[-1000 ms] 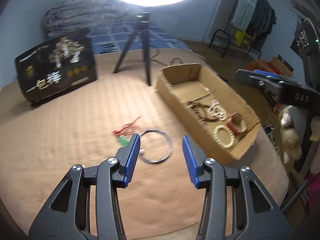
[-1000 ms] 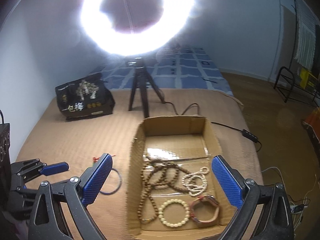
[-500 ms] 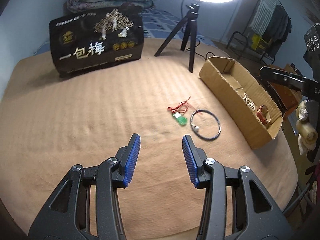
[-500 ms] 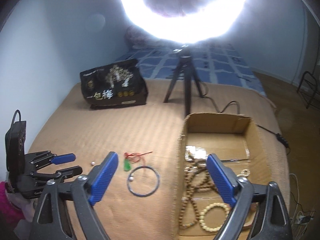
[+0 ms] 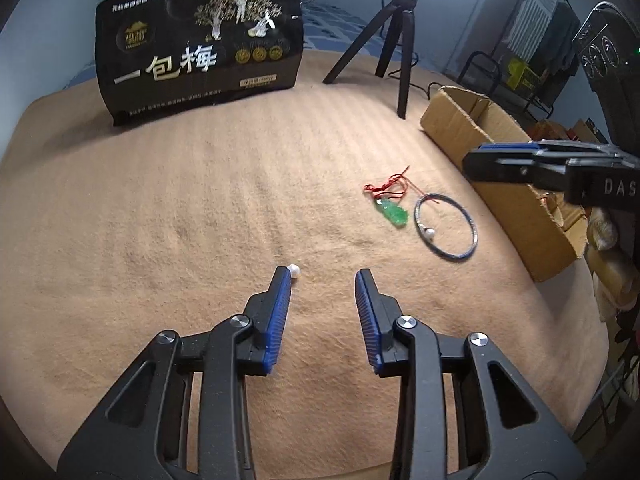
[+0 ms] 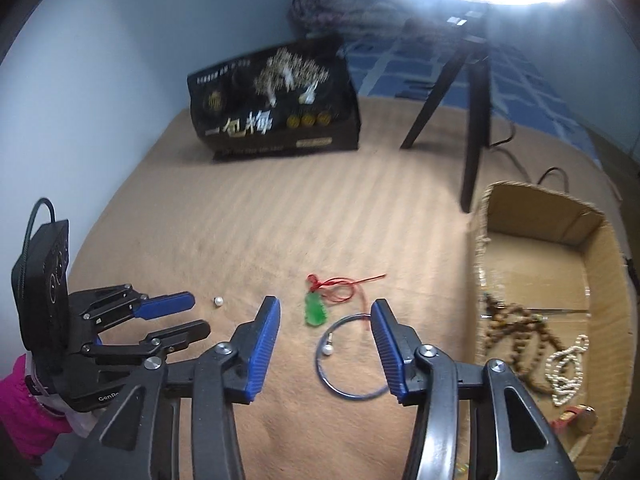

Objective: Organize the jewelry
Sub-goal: 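Grasp the small white pearl bead with the left tool while the right tool grasps the green jade pendant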

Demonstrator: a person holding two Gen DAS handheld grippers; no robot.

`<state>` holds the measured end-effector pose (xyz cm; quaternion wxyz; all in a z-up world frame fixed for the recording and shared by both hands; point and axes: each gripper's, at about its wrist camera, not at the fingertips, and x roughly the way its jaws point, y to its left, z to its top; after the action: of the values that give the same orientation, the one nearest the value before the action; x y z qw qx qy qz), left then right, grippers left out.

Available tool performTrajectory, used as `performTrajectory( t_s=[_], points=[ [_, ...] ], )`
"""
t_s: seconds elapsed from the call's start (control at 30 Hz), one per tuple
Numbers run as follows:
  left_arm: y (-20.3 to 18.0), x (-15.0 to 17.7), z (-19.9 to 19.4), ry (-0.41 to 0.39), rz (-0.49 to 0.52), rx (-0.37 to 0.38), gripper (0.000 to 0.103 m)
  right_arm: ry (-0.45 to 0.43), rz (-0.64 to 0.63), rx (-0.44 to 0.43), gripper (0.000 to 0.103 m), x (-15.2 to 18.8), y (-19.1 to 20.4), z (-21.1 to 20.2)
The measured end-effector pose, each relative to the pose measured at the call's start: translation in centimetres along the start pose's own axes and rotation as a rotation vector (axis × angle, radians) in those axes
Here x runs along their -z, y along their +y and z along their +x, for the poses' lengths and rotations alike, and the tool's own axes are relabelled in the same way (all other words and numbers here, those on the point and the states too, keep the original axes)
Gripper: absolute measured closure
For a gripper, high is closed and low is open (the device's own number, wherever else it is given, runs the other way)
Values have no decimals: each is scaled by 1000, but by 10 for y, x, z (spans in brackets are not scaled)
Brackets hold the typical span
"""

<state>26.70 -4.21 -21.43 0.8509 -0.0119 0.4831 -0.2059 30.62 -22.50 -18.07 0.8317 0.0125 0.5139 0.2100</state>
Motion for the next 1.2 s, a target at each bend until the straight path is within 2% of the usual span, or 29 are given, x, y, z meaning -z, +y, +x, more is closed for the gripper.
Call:
performTrajectory(
  t_s=[0.33,0.43,0.83,0.97,1.03,1.2],
  points=[
    [6,-2,15,11,-9,3,70,87,-8,-6,67,-7,8,48],
    [6,-1,19,15,-10,4,76,102,-15,4,67,-8,10,56],
    [12,-1,27,12,-18,-22,77,143,-82,69,69,-10,21,83],
    [12,-1,30,13,-9,-31,85,149,-116,95,70,-11,26,90],
    [14,-3,31,15,-16,-28,92,152,-121,107,73,-12,29,93],
    [16,-4,33,13,-25,-28,94,157,-115,117,91,-13,29,95]
  ],
)
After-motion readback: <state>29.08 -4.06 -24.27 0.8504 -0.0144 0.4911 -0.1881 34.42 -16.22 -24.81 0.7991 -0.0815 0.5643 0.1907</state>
